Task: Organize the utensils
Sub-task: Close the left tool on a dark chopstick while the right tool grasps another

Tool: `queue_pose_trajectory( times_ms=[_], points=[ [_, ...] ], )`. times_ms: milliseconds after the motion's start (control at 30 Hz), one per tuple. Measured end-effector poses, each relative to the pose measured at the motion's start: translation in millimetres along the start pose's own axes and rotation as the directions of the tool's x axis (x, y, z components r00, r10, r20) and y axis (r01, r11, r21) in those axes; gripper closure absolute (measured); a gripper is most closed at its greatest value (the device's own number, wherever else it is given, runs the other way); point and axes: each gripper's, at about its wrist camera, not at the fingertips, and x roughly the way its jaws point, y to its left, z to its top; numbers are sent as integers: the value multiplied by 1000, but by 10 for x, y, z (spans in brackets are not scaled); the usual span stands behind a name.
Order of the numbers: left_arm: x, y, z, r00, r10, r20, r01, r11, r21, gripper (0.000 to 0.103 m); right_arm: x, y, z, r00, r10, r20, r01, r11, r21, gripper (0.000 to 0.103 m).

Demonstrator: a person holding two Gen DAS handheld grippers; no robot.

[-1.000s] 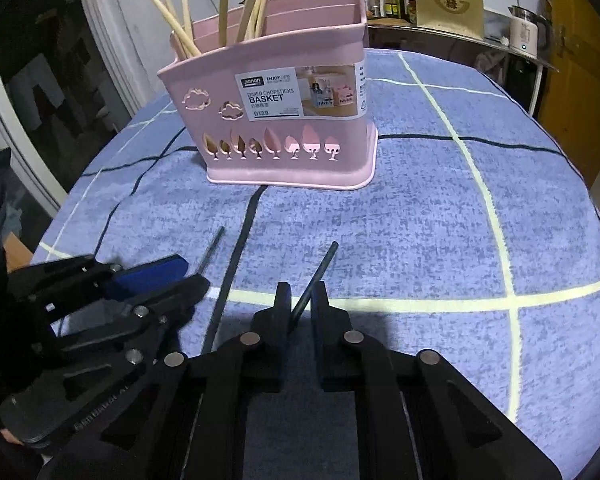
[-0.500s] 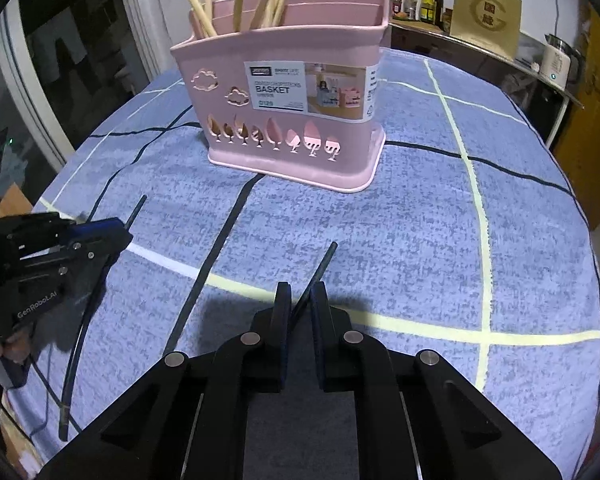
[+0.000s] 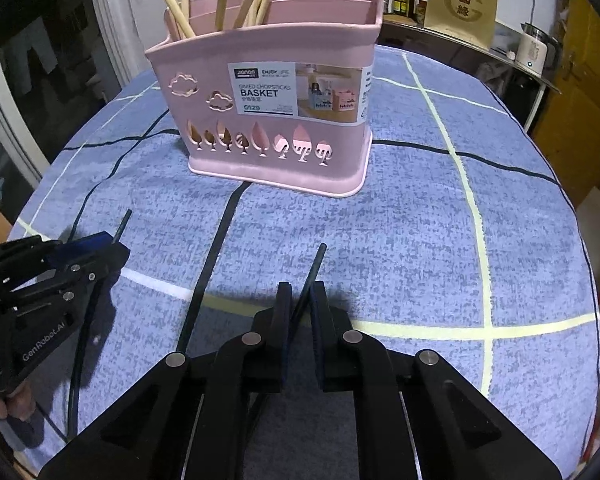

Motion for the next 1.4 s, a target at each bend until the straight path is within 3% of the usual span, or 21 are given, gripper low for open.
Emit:
queue_pose_trajectory(
  times_ms=[233,533,1000,1100,1400],
  points=[
    [-48,46,99,999,-45,-17,44,999,-30,96,-162,-17,62,997,67,49,-67,998,8,96],
    [-542,116,346,992,-92,87,95,995,-38,97,-633,-61,238,981,100,167,-102,995,-2,97],
    [-1545,126,665,943,-142,300,146,989,8,98,-1449,44,428,916,127,381,-117,992,-50,98],
    [-1652,110,650,936,-152,317,155,988,17,98,-1530,66,406,905,131,404,-119,991,-57,98],
    [-1750,52,554,932,-169,322,165,986,39,98,-1584,68,356,900,132,415,-114,991,-68,99]
  ],
)
